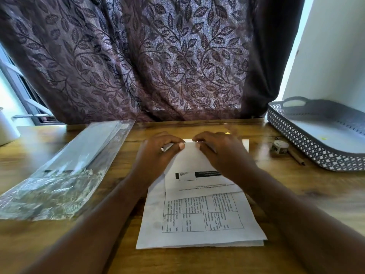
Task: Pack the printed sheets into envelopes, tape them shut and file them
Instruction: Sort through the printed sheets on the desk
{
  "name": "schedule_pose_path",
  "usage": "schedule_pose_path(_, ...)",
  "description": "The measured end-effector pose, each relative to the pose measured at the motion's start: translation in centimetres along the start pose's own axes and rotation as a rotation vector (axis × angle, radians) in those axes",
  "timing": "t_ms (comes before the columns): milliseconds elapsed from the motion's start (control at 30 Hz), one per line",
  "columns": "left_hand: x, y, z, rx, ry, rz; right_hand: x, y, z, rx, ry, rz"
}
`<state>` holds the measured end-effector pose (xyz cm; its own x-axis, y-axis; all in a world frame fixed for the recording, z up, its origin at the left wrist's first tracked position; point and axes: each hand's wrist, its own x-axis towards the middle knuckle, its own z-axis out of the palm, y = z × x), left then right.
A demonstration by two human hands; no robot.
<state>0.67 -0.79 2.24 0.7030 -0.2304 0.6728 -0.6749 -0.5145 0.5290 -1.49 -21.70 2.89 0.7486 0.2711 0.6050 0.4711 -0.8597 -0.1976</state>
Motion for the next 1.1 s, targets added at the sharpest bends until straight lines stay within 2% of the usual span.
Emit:
schedule_pose_path(233,0.1,-0.7,-0.3,-0.023,-0.044,0.048,0.3,-0.8,-0.7,-0.078,-0.041,-0.015)
schedule_pose_path(400,0.0,-1.9,-1.5,-0.084,-0.027,-0.111,0.0,2.4,-1.8,0.043,-0.075,0.141)
schedule_pose_path(667,0.3,-2.9,-2.0,-0.054,-0.024,-0.11,0.0,5.5,-2.3,0.237,-0.177,0.354)
schedule_pose_path(867,0.4,-3.1,-1.9,0.04,0.019,-0.187,-0.1,5.8,-2.1,0.448,-0.083,0.469)
schedule_pose_path(933,0.3,-2.7,-1.9,0.195,0.033,-0.16,0.0,5.1,-2.3,0.538,-0.05,0.459)
schedule_pose_path(1000,0.2,-2.0,-1.6,0.382,0.033,-0.052,0.2,4.0,-2.3,0.565,-0.039,0.368)
schedule_pose_path(1100,0.0,-0.1,-0.6,0.422,-0.062,0.07,0.4,2.1,-1.9,0.545,-0.046,0.231)
